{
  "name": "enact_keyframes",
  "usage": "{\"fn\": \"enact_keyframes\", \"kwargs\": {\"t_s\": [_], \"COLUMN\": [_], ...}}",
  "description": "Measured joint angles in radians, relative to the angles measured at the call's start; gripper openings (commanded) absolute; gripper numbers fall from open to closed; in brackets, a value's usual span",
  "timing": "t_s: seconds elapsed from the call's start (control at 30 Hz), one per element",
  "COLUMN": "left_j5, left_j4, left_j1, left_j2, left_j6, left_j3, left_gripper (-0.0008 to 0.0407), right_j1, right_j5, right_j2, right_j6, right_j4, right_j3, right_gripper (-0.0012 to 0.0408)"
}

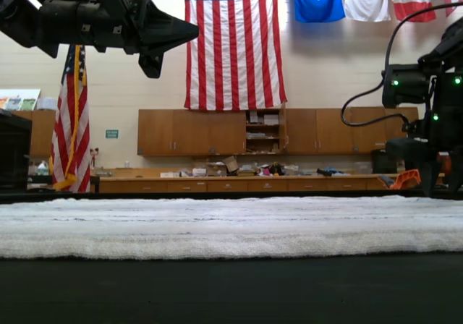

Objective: Fold the towel

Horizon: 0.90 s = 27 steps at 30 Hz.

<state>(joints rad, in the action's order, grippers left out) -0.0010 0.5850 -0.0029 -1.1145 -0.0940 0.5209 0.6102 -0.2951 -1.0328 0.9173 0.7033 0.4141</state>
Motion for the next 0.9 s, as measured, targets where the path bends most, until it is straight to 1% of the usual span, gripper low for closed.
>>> {"fn": "enact_keyframes", "kwargs": {"t_s": [0.33,0.57,0.67,0.73,0.83,0.9], "left_j5": [0.000,0.000,0.000,0.000,0.000,0.000], "left_j4": [0.000,0.000,0.000,0.000,0.000,0.000], "left_j1": [0.000,0.000,0.000,0.000,0.000,0.000], "left_j2": [0.000,0.000,0.000,0.000,0.000,0.000], "left_j6": [0.000,0.000,0.000,0.000,-0.005,-0.005], "left_j3": [0.000,0.000,0.000,0.000,0.000,0.000], "left_gripper": [0.0000,0.0000,0.0000,0.0000,0.0000,0.0000], "right_j1": [0.000,0.000,0.000,0.000,0.000,0.000], "right_j5": [0.023,0.043,0.052,0.054,0.083,0.087], "right_j2": [0.003,0.000,0.000,0.000,0.000,0.000], "right_j6": [0.030,0.032,0.032,0.034,0.045,0.049], "right_j4": [-0.085,-0.077,-0.095,-0.100,-0.129,-0.137], "right_j3": [-0.066,-0.042,-0.024,-0.029,-0.044,-0.051], "right_gripper": [0.0195,0.0195,0.0195,0.0195,0.0195,0.0195]}}
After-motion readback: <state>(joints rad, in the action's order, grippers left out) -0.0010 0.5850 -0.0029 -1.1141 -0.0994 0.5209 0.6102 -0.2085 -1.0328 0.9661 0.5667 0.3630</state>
